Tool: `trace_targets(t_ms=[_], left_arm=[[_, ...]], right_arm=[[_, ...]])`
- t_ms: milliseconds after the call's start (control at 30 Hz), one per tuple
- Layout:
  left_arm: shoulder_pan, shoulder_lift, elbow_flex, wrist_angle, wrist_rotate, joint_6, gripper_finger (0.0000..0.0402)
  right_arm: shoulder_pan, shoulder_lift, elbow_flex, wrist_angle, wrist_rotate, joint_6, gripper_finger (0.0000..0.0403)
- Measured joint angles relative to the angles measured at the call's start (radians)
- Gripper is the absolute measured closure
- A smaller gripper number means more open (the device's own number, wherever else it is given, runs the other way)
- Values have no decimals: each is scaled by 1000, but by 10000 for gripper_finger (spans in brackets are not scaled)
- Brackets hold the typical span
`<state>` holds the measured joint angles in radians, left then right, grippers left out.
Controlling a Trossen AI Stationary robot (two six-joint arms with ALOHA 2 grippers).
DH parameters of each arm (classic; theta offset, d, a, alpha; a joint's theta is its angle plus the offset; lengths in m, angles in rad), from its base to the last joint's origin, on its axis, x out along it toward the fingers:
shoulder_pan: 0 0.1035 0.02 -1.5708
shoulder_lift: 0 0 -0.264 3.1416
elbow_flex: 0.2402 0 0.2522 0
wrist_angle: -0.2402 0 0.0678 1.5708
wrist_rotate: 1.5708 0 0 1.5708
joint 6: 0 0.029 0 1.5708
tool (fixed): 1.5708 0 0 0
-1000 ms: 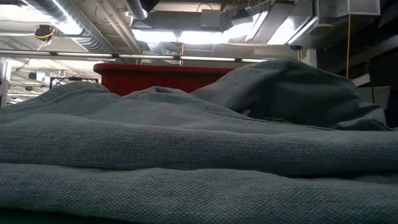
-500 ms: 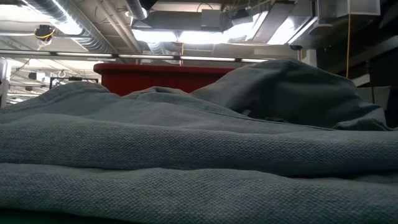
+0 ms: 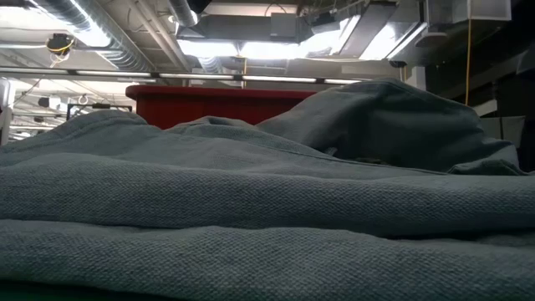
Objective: Fold laundry
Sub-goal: Fold the light blue jeans
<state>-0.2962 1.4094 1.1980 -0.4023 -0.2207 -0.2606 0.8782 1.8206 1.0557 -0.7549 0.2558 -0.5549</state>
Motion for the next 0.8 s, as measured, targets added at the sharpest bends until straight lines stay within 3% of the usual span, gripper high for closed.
trace_targets(t_ms=[167,400,633,800], left_arm=[[0,0,0,0,1,0,302],[0,0,0,0,2,-1,302],[-2,-10,0,-1,4,-100,302],[-8,-41,0,-8,6,-104,302]], right_arm=[[0,2,-2,1,-2,0,272],[0,3,-3,4,6,30,387],[-1,8,25,-33,6,148,378],[-1,11,99,-141,4,222,398]])
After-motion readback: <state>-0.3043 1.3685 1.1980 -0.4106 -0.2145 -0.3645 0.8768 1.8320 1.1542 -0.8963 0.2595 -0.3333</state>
